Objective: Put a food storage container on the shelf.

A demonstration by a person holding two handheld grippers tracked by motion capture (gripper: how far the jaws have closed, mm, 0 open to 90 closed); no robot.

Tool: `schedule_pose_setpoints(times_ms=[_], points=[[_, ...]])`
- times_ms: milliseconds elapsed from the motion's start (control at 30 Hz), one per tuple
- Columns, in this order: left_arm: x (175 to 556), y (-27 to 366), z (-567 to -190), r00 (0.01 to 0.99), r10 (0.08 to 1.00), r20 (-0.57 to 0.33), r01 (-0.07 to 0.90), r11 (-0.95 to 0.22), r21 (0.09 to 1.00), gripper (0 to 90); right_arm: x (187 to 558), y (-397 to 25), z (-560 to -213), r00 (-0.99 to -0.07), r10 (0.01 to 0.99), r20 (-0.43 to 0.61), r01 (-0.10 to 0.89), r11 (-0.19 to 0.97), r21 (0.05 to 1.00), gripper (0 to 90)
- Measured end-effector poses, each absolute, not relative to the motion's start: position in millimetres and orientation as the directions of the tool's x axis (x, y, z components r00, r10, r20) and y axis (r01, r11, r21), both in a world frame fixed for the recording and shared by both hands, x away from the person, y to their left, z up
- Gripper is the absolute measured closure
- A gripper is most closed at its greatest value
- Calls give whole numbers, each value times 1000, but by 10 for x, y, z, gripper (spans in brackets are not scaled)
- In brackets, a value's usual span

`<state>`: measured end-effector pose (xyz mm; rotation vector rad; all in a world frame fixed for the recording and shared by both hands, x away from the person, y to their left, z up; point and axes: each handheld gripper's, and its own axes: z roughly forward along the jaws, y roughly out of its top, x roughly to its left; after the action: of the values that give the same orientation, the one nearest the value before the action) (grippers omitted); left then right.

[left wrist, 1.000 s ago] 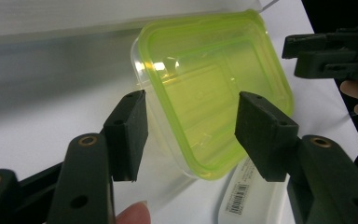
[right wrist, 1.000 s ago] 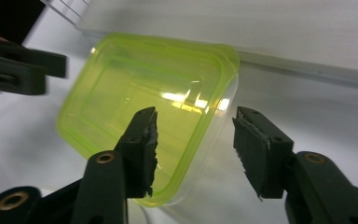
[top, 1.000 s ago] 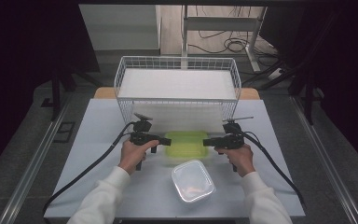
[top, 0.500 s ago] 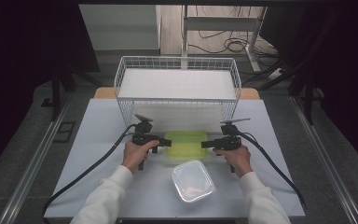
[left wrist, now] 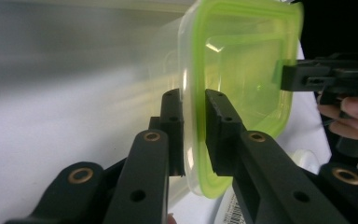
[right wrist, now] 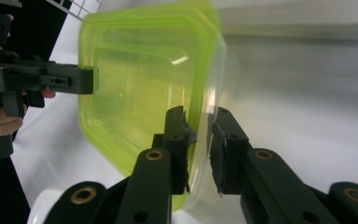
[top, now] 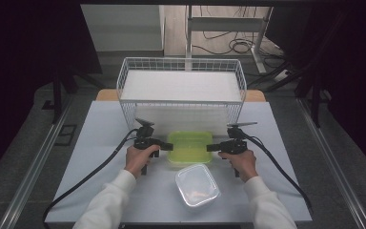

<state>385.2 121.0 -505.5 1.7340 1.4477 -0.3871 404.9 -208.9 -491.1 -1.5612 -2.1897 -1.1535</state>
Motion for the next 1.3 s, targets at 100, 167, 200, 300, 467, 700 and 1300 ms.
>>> schedule_pose_setpoints(times_ms=[100, 167, 200, 300, 467, 700, 1300], points=[[3820, 1193, -5038, 299, 664, -685, 914, 6, 405, 802, 4027, -2102, -4856, -418, 706, 572, 866, 118, 487, 782], [3800, 1190, -5014, 303, 663, -684, 909, 14, 416, 803, 4011, -2112, -4829, -428, 706, 565, 858, 121, 498, 783], [3797, 1197, -5002, 320, 663, -677, 902, 6, 432, 803, 4002, -2114, -4813, -431, 703, 565, 856, 120, 503, 783], [3777, 1212, -4958, 335, 662, -670, 893, 3, 449, 804, 3988, -2115, -4784, -450, 703, 550, 841, 128, 526, 783], [3705, 1247, -4823, 371, 657, -656, 866, 9, 499, 804, 3920, -2094, -4649, -499, 689, 525, 802, 138, 582, 781], [3629, 1259, -4698, 407, 649, -643, 844, 2, 537, 802, 3826, -2118, -4549, -538, 666, 516, 768, 137, 625, 781], [3384, 1361, -4342, 491, 652, -578, 758, 7, 652, 803, 3590, -2003, -4159, -651, 666, 366, 633, 210, 745, 773]])
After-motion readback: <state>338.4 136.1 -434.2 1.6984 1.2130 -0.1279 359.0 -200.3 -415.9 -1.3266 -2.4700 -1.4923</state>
